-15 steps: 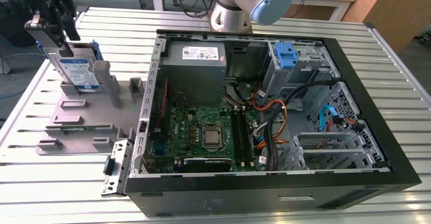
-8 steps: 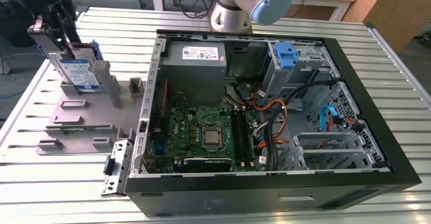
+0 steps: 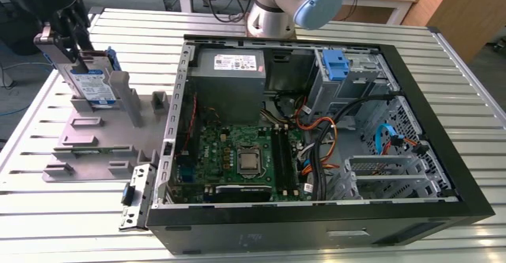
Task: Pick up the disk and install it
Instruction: 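Pick up the disk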
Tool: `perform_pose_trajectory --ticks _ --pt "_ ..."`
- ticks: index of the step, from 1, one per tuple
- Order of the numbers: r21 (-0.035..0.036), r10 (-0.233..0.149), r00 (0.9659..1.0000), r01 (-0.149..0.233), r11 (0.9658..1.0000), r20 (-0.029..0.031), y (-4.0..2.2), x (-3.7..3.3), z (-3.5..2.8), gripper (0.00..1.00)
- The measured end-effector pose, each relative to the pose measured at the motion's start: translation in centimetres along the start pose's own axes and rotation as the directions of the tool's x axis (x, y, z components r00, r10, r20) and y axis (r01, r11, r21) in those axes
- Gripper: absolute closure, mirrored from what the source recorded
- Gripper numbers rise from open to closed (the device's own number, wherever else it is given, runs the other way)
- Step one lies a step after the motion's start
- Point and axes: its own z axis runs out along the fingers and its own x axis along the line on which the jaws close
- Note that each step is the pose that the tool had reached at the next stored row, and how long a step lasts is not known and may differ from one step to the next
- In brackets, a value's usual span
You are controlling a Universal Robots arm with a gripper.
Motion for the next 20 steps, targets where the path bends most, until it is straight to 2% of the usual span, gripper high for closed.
perform_pose_trajectory --ticks 4,7,20 --pt "0.0005 -0.001 1.0 0.001 1.0 -0.0001 0.12 -0.01 0.18 0.41" --pt "0.0006 -0.001 1.0 0.001 1.0 -0.0001 0.12 -0.03 -0.11 0.41" --pt "0.0005 -0.001 1.0 0.001 1.0 0.0001 0.1 -0.16 -0.09 0.41"
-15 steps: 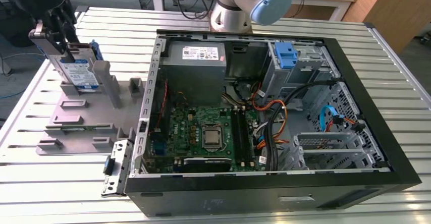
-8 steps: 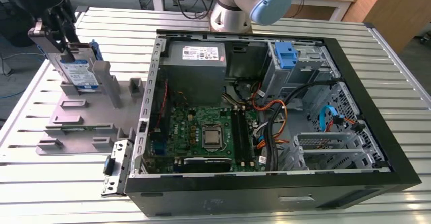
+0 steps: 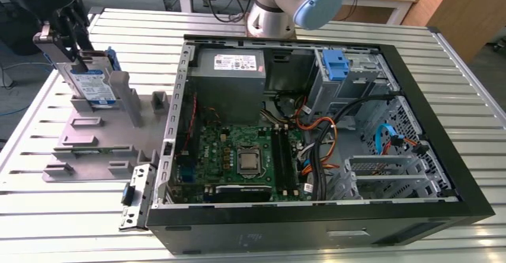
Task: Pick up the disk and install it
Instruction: 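Pick up the disk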
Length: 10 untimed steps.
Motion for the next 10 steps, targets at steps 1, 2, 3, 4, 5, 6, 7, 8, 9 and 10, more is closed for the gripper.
perform_pose_trajectory --ticks 1,2,3,4,5,6,7,8,9,10 --pt "0.0001 0.0 1.0 0.0 1.0 0.0 0.0 0.0 0.0 0.43" --pt "0.0001 0.0 1.0 0.0 1.0 0.0 0.0 0.0 0.0 0.43" --pt "0.0001 0.0 1.0 0.0 1.0 0.0 -0.01 0.0 0.01 0.43" --pt "0.0001 0.0 1.0 0.0 1.0 0.0 -0.01 0.0 0.0 0.49" --pt "0.0 0.0 1.0 0.0 1.0 0.0 -0.01 0.0 0.0 0.49" --pt "0.0 0.0 1.0 0.0 1.0 0.0 -0.01 0.0 0.0 0.49" --pt "0.0001 0.0 1.0 0.0 1.0 0.0 -0.01 0.0 0.0 0.49" --pt "0.0001 0.0 1.0 0.0 1.0 0.0 -0.01 0.0 0.0 0.49" --pt "0.0001 0.0 1.0 0.0 1.0 0.0 -0.01 0.0 0.0 0.51" --pt "0.0 0.0 1.0 0.0 1.0 0.0 -0.01 0.0 0.0 0.58"
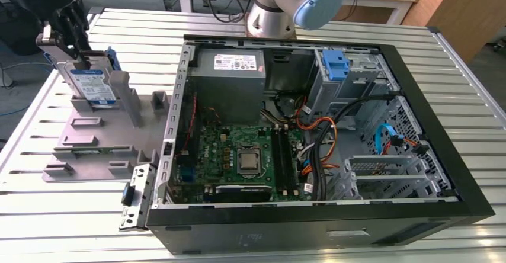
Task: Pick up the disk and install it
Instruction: 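Pick up the disk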
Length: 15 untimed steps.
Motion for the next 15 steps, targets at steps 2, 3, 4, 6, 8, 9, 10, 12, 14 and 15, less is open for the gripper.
perform_pose_trajectory --ticks 2,3,4,6,8,9,10,12,14,15 --pt "0.0 0.0 1.0 0.0 1.0 0.0 0.0 0.0 0.0 0.58" --pt "0.0 0.0 1.0 0.0 1.0 0.0 0.0 0.0 0.0 0.58" --pt "0.0 0.0 1.0 0.0 1.0 0.0 0.0 0.0 0.0 0.58" --pt "0.0001 0.0 1.0 0.0 1.0 0.0 -0.01 0.0 0.0 0.58" --pt "0.0 0.0 1.0 0.0 1.0 0.0 -0.01 0.0 0.0 0.58" --pt "-0.0001 0.0 1.0 0.0 1.0 -0.0001 -0.01 0.0 0.0 0.59" --pt "-0.0001 0.0 1.0 0.0 1.0 -0.0001 -0.01 0.0 0.0 0.59" --pt "0.0 0.0 1.0 0.0 1.0 0.0 -0.02 0.0 0.0 0.65" --pt "0.0001 0.0 1.0 0.0 1.0 0.0 -0.02 0.0 0.0 0.65" --pt "0.0 0.0 1.0 0.0 1.0 0.0001 -0.02 0.0 0.0 0.65"
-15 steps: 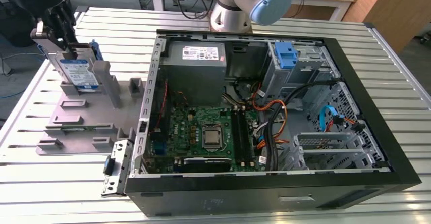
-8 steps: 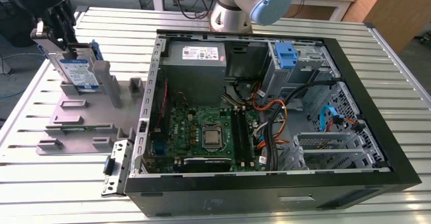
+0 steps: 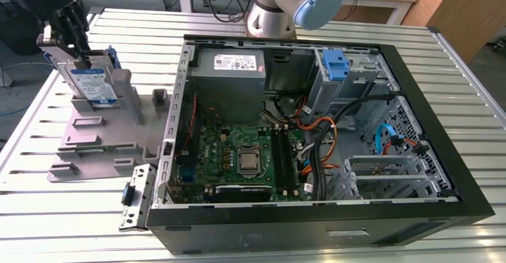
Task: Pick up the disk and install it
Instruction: 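Pick up the disk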
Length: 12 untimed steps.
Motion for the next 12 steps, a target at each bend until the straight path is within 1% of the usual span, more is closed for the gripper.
perform_pose_trajectory --ticks 5,6,8,11,12 --pt "0.0 0.001 1.0 -0.001 1.0 0.0 -0.01 0.0 0.0 0.65" --pt "0.0002 0.012 0.9999 -0.012 0.9999 -0.0002 -0.01 0.0 0.0 0.65" --pt "0.0007 0.047 0.9989 -0.047 0.9989 -0.0008 -0.01 0.01 0.02 0.65" --pt "0.0017 0.098 0.9951 -0.098 0.9951 -0.0015 -0.01 0.0 0.05 0.65" --pt "0.0018 0.1 0.995 -0.1 0.995 -0.0015 -0.01 0.0 0.05 0.65"
